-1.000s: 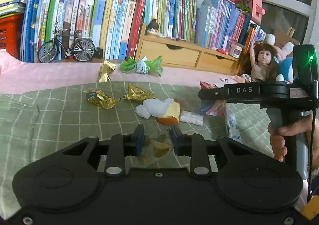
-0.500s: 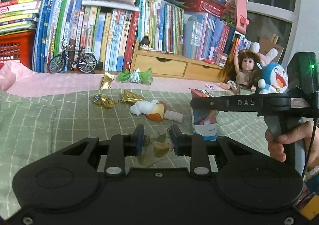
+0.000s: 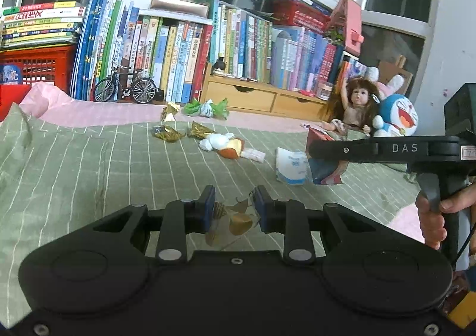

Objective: Collect trash
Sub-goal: 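Carry the clear piece and macaron bag off the bed down toward the bin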

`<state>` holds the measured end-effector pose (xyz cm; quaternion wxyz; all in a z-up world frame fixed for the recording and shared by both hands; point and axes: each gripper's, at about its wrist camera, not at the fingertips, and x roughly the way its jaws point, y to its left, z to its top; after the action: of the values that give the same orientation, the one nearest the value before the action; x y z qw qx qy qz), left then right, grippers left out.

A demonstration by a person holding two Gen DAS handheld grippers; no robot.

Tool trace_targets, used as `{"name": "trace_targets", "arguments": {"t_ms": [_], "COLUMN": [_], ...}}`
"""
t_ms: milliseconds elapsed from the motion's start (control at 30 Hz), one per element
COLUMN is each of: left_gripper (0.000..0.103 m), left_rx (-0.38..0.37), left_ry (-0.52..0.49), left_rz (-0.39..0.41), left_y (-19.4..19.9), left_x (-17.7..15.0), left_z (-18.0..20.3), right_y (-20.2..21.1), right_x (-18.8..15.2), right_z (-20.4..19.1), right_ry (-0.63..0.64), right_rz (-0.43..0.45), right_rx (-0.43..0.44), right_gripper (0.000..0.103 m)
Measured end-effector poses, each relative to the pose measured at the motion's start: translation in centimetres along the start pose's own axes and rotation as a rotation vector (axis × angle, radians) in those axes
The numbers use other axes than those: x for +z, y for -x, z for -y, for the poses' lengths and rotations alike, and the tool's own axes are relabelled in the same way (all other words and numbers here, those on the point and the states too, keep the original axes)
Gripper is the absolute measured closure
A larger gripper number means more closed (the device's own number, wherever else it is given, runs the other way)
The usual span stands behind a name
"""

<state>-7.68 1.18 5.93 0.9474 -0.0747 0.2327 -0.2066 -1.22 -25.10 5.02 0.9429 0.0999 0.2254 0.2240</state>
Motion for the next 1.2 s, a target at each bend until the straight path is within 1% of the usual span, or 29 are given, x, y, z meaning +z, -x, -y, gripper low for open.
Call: {"name": "trace_targets", "arguments": {"t_ms": [100, 200, 267, 400, 533, 633, 700, 833, 933, 1033, 1200], "left_gripper": [0.075, 0.075, 0.075, 0.075, 0.075, 0.075, 0.075, 0.075, 0.075, 0.075, 0.075], "left_rx": [-0.001, -0.027, -0.030, -0.013, -0.011, -0.023, -0.033, -0.055, -0.050, -0.069, -0.089], "left_ry": [-0.020, -0.024, -0.021, -0.028, 0.002, -0.008, -0.014, -0.007, 0.007, 0.030, 0.041], "left_rz": [-0.001, -0.011, -0.021, 0.001, 0.011, -0.002, -0.014, -0.040, -0.062, -0.090, -0.130], "left_y": [1.6, 2.9, 3.7, 5.4, 7.3, 8.5, 9.1, 10.0, 10.1, 10.2, 10.5], "left_x": [-0.8, -1.6, -2.1, -2.9, -3.7, -4.6, -5.2, -6.6, -7.8, -9.2, -11.1], "left_z": [0.7, 1.2, 1.4, 1.6, 1.5, 1.9, 2.2, 2.9, 3.1, 3.3, 3.8], "right_y": [1.3, 2.6, 3.4, 4.9, 6.0, 6.9, 7.4, 8.1, 8.5, 8.8, 9.2], "right_x": [-1.0, -2.2, -3.0, -5.2, -7.2, -8.2, -8.9, -10.2, -11.2, -12.3, -14.2], "right_z": [-0.9, -1.9, -2.4, -3.3, -4.0, -4.5, -5.0, -5.8, -6.0, -6.0, -5.6], "right_ry": [0.013, 0.025, 0.024, 0.018, 0.013, -0.003, 0.003, 0.016, 0.005, -0.005, -0.028], "right_rz": [0.001, -0.004, -0.010, -0.017, -0.033, -0.031, -0.035, -0.062, -0.077, -0.102, -0.157], "right_rx": [0.022, 0.041, 0.063, 0.066, 0.089, 0.111, 0.111, 0.130, 0.140, 0.135, 0.137], "right_gripper": [0.062, 0.062, 0.062, 0.062, 0.062, 0.062, 0.062, 0.062, 0.062, 0.062, 0.062]}}
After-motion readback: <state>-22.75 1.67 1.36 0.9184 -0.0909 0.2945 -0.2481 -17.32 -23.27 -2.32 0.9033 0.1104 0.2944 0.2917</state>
